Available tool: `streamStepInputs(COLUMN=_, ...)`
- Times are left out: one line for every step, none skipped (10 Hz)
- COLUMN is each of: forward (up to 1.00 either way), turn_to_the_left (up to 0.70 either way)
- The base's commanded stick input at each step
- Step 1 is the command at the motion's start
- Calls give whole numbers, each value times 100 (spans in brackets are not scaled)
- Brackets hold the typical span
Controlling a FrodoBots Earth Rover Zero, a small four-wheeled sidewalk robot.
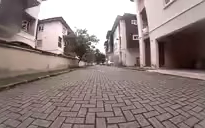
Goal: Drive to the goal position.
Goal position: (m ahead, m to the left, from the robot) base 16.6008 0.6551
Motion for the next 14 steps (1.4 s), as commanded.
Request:
streamStepInputs(forward=70, turn_to_the_left=-35)
streamStepInputs(forward=70, turn_to_the_left=-35)
streamStepInputs(forward=70, turn_to_the_left=0)
streamStepInputs(forward=70, turn_to_the_left=0)
streamStepInputs(forward=70, turn_to_the_left=0)
streamStepInputs(forward=70, turn_to_the_left=0)
streamStepInputs(forward=70, turn_to_the_left=0)
streamStepInputs(forward=70, turn_to_the_left=0)
streamStepInputs(forward=70, turn_to_the_left=0)
streamStepInputs(forward=70, turn_to_the_left=0)
streamStepInputs(forward=70, turn_to_the_left=0)
streamStepInputs(forward=70, turn_to_the_left=0)
streamStepInputs(forward=70, turn_to_the_left=0)
streamStepInputs(forward=70, turn_to_the_left=0)
